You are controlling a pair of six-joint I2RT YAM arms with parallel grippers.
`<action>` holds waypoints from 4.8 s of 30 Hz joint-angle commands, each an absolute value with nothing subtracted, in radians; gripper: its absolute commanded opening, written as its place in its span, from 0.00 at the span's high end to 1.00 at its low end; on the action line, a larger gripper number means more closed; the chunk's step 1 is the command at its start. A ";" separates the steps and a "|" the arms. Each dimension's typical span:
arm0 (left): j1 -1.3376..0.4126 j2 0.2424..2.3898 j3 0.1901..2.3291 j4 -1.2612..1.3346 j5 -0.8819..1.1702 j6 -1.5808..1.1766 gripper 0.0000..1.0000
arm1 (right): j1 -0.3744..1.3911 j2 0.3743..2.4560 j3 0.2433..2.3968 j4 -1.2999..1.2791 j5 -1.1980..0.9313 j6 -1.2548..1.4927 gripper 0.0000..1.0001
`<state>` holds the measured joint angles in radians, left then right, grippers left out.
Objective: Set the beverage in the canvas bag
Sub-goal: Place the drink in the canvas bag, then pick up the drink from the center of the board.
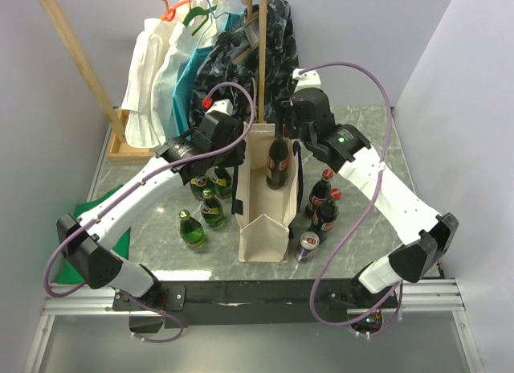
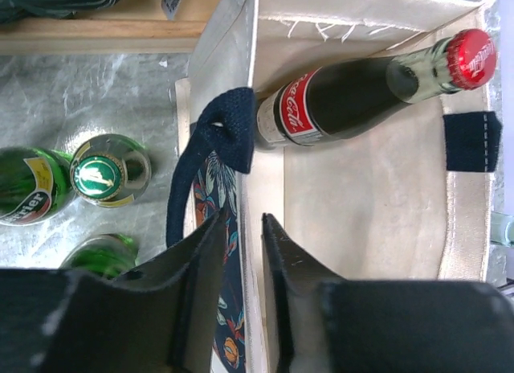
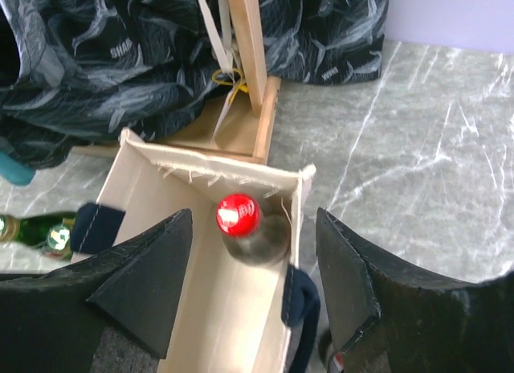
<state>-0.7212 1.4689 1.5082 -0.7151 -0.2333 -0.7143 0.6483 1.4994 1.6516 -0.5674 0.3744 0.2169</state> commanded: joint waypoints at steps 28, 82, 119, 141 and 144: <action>-0.647 1.364 1.453 -0.773 -0.437 -0.603 0.20 | 0.652 1.318 1.523 -0.712 0.302 0.322 0.30; -0.568 1.555 1.433 -0.689 -0.244 -0.525 0.46 | 0.655 1.273 1.318 -0.759 0.218 0.416 0.29; -0.568 1.531 1.554 -0.724 -0.319 -0.502 0.99 | 0.655 1.287 1.310 -0.770 0.209 0.426 0.31; -0.566 1.508 1.847 -0.854 -0.321 -0.451 0.99 | 0.683 1.270 1.350 -0.837 0.284 0.439 0.93; -0.566 1.509 1.908 -0.871 -0.324 -0.437 0.99 | 0.686 1.276 1.370 -0.860 0.319 0.440 1.00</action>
<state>-0.5678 1.5867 1.7714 -0.9527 -0.2955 -0.4698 0.6724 1.3052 1.3190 -0.8108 0.2615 0.4309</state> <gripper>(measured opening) 0.380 0.022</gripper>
